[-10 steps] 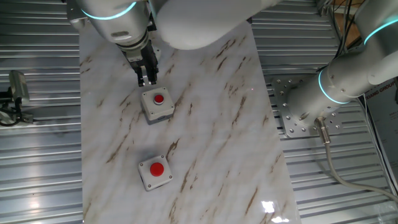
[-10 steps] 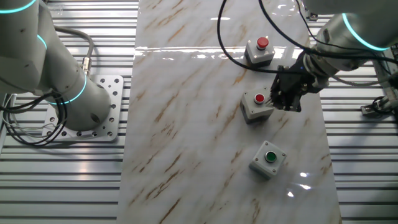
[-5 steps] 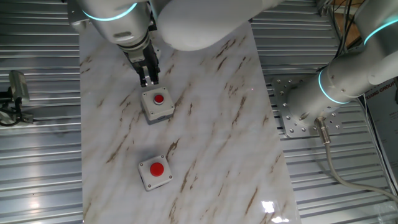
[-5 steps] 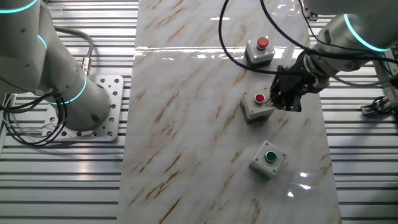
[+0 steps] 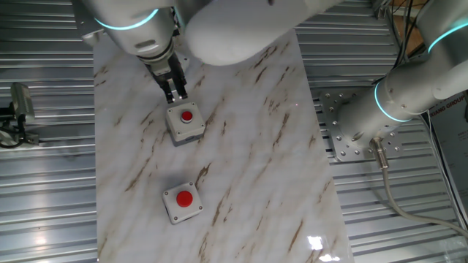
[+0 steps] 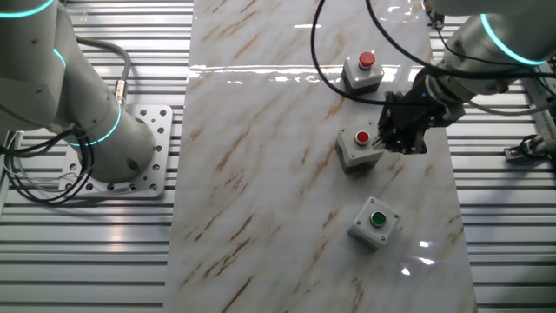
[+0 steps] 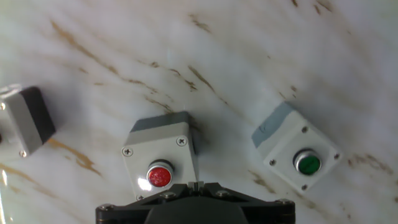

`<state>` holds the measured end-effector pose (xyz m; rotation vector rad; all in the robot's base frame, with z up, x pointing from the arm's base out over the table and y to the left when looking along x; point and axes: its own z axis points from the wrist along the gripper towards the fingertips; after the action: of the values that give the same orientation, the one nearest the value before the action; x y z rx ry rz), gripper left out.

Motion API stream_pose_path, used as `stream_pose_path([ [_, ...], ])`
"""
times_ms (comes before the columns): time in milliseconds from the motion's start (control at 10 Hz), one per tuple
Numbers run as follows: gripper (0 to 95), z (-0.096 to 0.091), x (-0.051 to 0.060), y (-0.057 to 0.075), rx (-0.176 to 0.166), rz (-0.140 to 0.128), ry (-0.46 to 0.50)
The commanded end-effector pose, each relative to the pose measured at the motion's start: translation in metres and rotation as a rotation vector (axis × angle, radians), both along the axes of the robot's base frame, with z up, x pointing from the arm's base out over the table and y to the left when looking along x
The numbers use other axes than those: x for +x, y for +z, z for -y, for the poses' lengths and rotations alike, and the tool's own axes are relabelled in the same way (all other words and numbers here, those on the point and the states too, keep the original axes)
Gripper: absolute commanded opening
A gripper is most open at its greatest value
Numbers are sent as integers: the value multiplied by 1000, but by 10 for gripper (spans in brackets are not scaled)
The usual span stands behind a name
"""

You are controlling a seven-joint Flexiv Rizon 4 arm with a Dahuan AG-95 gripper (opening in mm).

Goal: Press three buttons from left to right in sequence

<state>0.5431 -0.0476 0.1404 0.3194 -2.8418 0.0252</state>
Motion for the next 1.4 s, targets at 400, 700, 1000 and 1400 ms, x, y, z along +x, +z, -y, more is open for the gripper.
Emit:
stream_pose_path([
  [400, 0, -1, 2, 0, 0, -3, 8],
  [700, 0, -1, 2, 0, 42, -28, 13],
  [1000, 0, -1, 2, 0, 97, -27, 46],
  [1400, 0, -1, 2, 0, 123, -13, 61],
])
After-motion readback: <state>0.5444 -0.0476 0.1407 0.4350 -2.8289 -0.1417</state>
